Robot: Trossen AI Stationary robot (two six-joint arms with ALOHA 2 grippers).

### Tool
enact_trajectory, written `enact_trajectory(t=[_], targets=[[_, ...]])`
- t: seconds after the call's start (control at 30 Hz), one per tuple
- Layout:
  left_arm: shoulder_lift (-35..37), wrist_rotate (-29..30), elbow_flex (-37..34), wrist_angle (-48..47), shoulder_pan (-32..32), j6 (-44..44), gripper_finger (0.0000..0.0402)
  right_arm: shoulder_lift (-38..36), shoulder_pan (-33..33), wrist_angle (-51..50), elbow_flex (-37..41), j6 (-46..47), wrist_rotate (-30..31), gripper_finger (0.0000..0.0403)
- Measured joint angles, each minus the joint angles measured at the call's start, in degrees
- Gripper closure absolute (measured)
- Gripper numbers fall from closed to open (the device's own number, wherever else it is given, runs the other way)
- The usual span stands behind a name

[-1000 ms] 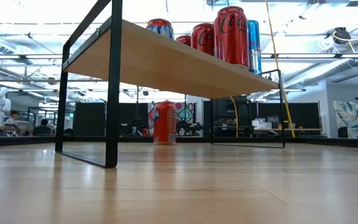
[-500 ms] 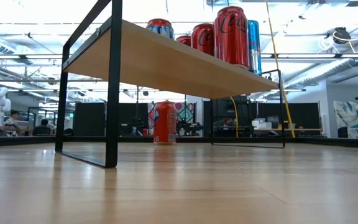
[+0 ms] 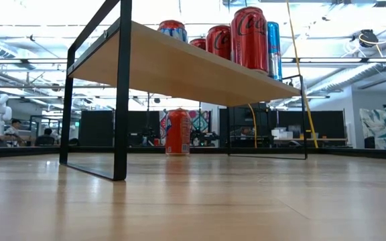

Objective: Place canned beverage on shelf
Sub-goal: Put the top white soda can on the shelf

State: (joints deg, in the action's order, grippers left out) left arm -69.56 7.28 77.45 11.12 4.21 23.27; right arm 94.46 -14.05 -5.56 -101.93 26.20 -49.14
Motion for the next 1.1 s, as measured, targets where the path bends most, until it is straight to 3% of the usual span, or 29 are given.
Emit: enact_trajectory(t=[0.2, 0.5, 0.97, 1.1], targets=[[0.28, 5.88, -0.02, -0.31, 0.01, -1.57, 0.0013, -0.28, -2.34, -0.03, 0.00, 0.85, 1.02, 0.0181], [0.48, 12.07, -0.11, 0.83, 0.00, -2.46, 0.0008, -1.79, -4.93, -1.98, -0.04, -1.84, 7.40, 0.0178], [0.17, 20.08, -0.13, 4.64, 0.37, -6.14, 0.0008, -6.23, -3.90, -12.14, -0.13, -19.94, 39.39, 0.0175], [0.20, 24.87, -0.15, 5.24, 0.70, -5.91, 0.0008, -6.09, -1.86, -14.05, -0.13, -24.57, 48.59, 0.0173]])
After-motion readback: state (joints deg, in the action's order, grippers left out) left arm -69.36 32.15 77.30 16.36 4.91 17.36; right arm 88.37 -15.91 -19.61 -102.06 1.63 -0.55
